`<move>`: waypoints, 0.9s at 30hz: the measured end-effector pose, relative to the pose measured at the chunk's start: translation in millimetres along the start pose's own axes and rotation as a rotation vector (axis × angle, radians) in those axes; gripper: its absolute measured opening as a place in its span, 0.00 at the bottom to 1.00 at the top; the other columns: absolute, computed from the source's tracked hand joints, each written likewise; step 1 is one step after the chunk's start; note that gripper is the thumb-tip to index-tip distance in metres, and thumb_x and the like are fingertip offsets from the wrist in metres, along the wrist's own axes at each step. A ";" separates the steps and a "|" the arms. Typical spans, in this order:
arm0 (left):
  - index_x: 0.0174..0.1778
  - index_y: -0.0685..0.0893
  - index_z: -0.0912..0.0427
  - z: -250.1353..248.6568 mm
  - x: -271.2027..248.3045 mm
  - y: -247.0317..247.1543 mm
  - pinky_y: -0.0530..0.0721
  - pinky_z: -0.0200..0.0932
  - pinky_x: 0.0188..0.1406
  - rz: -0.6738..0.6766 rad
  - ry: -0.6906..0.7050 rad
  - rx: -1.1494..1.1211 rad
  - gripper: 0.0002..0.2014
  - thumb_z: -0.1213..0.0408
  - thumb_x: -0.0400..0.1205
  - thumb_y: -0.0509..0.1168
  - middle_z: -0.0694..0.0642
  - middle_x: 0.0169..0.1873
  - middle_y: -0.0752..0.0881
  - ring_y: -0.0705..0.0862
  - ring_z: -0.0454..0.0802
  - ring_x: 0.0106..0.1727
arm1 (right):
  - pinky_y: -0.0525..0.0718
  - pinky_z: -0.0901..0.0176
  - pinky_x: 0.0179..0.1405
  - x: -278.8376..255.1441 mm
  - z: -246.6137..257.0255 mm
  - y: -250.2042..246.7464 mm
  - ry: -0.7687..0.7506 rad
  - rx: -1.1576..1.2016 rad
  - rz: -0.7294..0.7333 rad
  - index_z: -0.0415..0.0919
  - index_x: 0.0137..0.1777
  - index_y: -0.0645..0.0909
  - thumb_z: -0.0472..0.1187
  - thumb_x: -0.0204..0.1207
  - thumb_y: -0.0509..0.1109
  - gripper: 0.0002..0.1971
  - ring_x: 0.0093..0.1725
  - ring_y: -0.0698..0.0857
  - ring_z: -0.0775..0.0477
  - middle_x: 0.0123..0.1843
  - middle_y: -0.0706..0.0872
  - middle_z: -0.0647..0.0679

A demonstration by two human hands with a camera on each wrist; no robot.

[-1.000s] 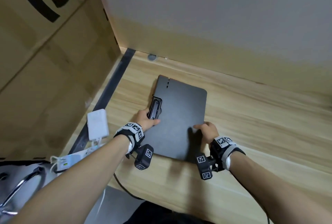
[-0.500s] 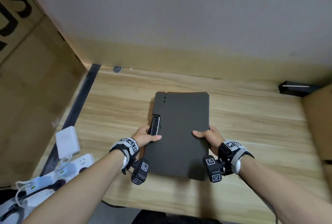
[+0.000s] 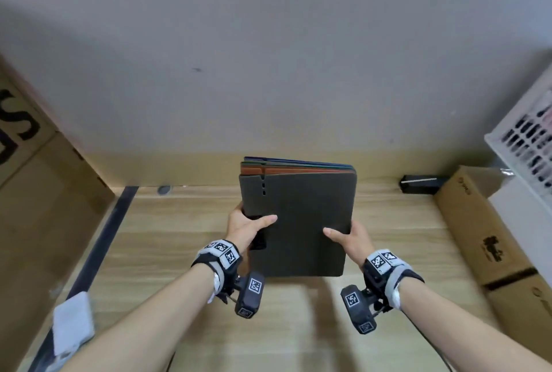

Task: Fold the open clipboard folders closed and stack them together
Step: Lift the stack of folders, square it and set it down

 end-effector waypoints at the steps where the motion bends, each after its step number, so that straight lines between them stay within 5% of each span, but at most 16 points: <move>1: 0.52 0.84 0.56 0.7 -3.8 4.2 0.82 0.29 0.37 -0.003 0.009 -0.001 0.22 0.68 0.65 0.83 0.47 0.43 0.89 0.87 0.40 0.45 | 0.85 0.65 0.48 -2.0 1.5 -2.2 -0.023 -0.013 -0.012 0.41 0.58 0.84 0.36 0.72 0.79 0.15 0.51 0.90 0.53 0.54 0.91 0.47; 6: 0.51 0.85 0.54 24.9 -21.2 14.0 0.88 0.47 0.53 0.045 -0.004 0.033 0.24 0.68 0.62 0.85 0.48 0.46 0.90 0.89 0.49 0.51 | 0.85 0.70 0.44 -11.4 -2.5 -18.4 -0.053 -0.066 -0.018 0.44 0.55 0.84 0.37 0.70 0.81 0.15 0.50 0.90 0.56 0.53 0.91 0.48; 10: 0.53 0.84 0.55 23.7 -26.8 10.2 0.86 0.46 0.55 0.067 0.012 0.083 0.23 0.68 0.65 0.83 0.46 0.45 0.88 0.88 0.50 0.51 | 0.84 0.70 0.47 -16.6 19.2 -24.5 -0.087 -0.073 -0.019 0.43 0.56 0.86 0.43 0.68 0.83 0.17 0.50 0.91 0.57 0.52 0.93 0.51; 13: 0.62 0.82 0.57 12.5 -25.7 4.2 0.85 0.52 0.63 0.112 0.066 0.117 0.31 0.63 0.64 0.84 0.49 0.53 0.89 0.87 0.47 0.55 | 0.81 0.75 0.47 -22.1 49.2 -25.8 -0.184 -0.028 -0.059 0.45 0.55 0.86 0.45 0.71 0.80 0.13 0.48 0.89 0.62 0.48 0.92 0.56; 16: 0.68 0.79 0.53 -8.6 -21.3 -1.3 0.82 0.48 0.65 0.147 0.155 0.068 0.34 0.59 0.66 0.83 0.48 0.58 0.89 0.86 0.44 0.60 | 0.78 0.65 0.49 -19.0 64.5 -24.6 -0.193 0.025 -0.095 0.42 0.48 0.86 0.54 0.77 0.73 0.15 0.42 0.85 0.60 0.43 0.89 0.56; 19: 0.69 0.78 0.49 -36.4 -17.7 1.8 0.80 0.48 0.66 0.133 0.147 -0.070 0.35 0.46 0.67 0.80 0.48 0.60 0.88 0.86 0.47 0.63 | 0.78 0.54 0.66 -7.7 57.8 -18.0 -0.084 0.118 -0.138 0.40 0.57 0.87 0.63 0.78 0.64 0.26 0.58 0.87 0.52 0.56 0.91 0.49; 22: 0.62 0.82 0.49 -51.2 -13.0 14.5 0.76 0.50 0.69 0.077 0.050 -0.220 0.24 0.40 0.74 0.71 0.48 0.62 0.85 0.83 0.50 0.65 | 0.70 0.48 0.78 -3.5 53.7 -9.9 -0.032 0.187 -0.237 0.38 0.68 0.81 0.57 0.81 0.62 0.26 0.69 0.80 0.48 0.67 0.83 0.49; 25: 0.70 0.77 0.50 -52.3 -8.5 21.3 0.68 0.51 0.75 -0.013 -0.011 -0.225 0.24 0.42 0.82 0.60 0.46 0.70 0.77 0.75 0.47 0.71 | 0.71 0.49 0.74 -2.4 57.2 -6.2 -0.055 0.161 -0.277 0.44 0.59 0.81 0.52 0.84 0.60 0.15 0.63 0.79 0.48 0.59 0.82 0.51; 27: 0.77 0.72 0.53 -51.7 -8.5 23.2 0.64 0.48 0.77 -0.057 -0.020 -0.207 0.25 0.47 0.86 0.57 0.43 0.68 0.73 0.70 0.46 0.73 | 0.75 0.50 0.66 -1.8 60.8 -4.9 -0.098 0.157 -0.299 0.41 0.53 0.82 0.52 0.81 0.61 0.15 0.58 0.81 0.46 0.53 0.85 0.49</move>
Point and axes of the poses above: each hand's wrist, its own x-axis towards the middle knuckle, its own y-axis out of the palm, z = x × y, the point moved 1 cm from there along x, towards the middle knuckle
